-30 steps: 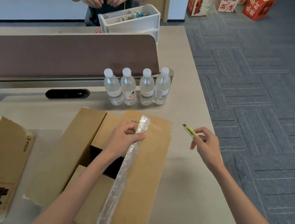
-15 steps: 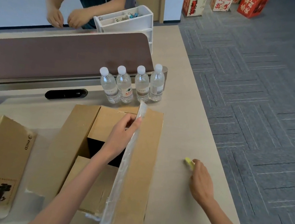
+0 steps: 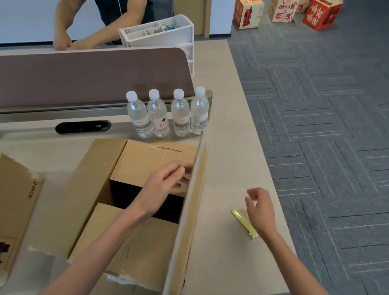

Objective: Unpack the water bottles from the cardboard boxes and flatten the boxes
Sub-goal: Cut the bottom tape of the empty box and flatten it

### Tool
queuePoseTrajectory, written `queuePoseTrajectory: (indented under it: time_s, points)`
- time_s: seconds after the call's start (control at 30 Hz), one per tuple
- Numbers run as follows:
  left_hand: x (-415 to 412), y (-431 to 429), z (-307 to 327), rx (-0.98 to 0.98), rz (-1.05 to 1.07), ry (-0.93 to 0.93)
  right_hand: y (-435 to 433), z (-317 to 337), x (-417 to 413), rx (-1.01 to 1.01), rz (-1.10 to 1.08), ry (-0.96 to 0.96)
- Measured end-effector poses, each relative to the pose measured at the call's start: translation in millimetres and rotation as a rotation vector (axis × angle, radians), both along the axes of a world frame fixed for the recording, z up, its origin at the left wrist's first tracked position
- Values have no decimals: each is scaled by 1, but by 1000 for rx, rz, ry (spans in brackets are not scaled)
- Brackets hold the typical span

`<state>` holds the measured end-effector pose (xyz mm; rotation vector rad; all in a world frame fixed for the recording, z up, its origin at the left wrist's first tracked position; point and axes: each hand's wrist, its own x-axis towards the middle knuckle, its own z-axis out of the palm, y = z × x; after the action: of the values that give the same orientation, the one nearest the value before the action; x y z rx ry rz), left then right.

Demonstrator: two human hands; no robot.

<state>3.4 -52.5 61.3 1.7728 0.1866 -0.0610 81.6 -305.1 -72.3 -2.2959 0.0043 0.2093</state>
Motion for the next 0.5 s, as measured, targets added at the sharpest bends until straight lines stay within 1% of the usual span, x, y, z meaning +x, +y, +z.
queuePoseTrajectory:
  time_s: [0.1, 0.17, 0.23, 0.33, 0.5]
  points:
    - [-3, -9, -2, 139, -161, -6, 9, 47, 21, 287, -65, 56]
    - [-7, -13, -8, 276, -258, -19, 13, 73, 26, 390, -16, 94]
    - [-11, -15, -19, 450, -336, -53, 16, 89, 26, 452, 29, 106]
    - [-17, -17, -32, 588, -416, -60, 21, 95, 23, 492, 14, 115]
    - [-27, -17, -52, 738, -516, -138, 18, 80, 13, 434, 37, 108]
